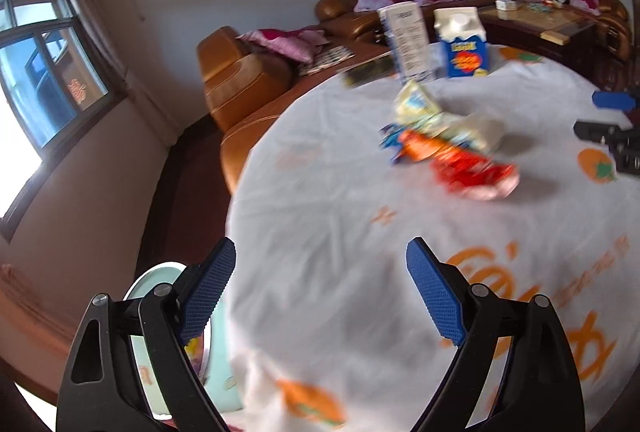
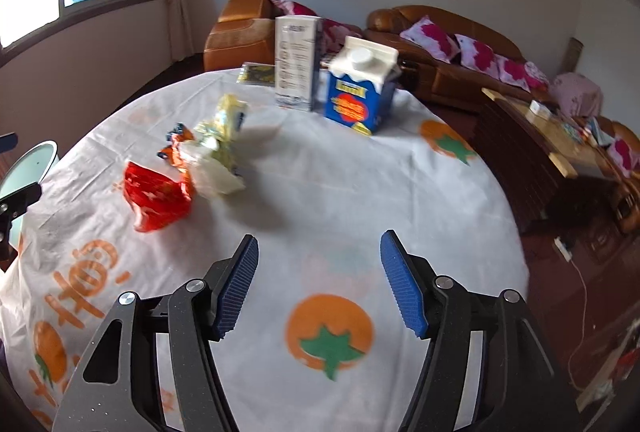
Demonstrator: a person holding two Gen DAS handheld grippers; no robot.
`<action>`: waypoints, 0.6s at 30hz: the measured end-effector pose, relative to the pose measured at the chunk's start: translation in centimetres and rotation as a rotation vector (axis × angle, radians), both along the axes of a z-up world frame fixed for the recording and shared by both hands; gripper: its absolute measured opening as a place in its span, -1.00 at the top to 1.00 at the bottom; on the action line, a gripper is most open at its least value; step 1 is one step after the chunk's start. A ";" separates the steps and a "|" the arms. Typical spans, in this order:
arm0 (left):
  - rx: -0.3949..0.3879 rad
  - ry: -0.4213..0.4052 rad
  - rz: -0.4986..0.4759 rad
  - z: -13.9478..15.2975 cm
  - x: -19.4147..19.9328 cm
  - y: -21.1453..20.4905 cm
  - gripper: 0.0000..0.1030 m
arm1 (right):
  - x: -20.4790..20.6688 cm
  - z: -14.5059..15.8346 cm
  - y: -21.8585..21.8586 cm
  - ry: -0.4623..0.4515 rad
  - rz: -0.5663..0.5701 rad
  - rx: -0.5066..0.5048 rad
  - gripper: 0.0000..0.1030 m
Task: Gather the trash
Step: 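Move both open grippers back over the table toward the remaining wrappers, then grasp the red and orange wrapper with the left gripper while the right grasps the clear bag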
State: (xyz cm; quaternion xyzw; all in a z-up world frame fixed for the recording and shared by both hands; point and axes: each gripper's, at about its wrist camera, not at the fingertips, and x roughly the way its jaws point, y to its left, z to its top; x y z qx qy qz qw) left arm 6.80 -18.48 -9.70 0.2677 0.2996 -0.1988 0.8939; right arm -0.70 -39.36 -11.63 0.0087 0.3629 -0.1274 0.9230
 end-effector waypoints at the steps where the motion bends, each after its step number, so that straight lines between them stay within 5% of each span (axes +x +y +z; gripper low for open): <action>1: -0.005 0.005 -0.014 0.0 -0.1 -0.9 -0.68 | -0.4 -0.1 -0.3 -0.003 -0.008 0.001 -0.24; 9: -0.037 0.043 -0.071 -0.2 -0.1 -8.5 -0.90 | -1.9 -0.6 -3.1 -0.033 -0.085 0.018 -0.25; 12: 0.011 0.054 -0.099 -2.0 -0.5 -10.9 -0.88 | -1.9 -0.9 -3.3 -0.033 -0.086 0.028 -0.25; 18: 0.114 0.016 -0.042 -4.4 1.3 -8.3 -0.88 | -1.8 -1.5 -2.9 -0.037 -0.071 0.043 -0.25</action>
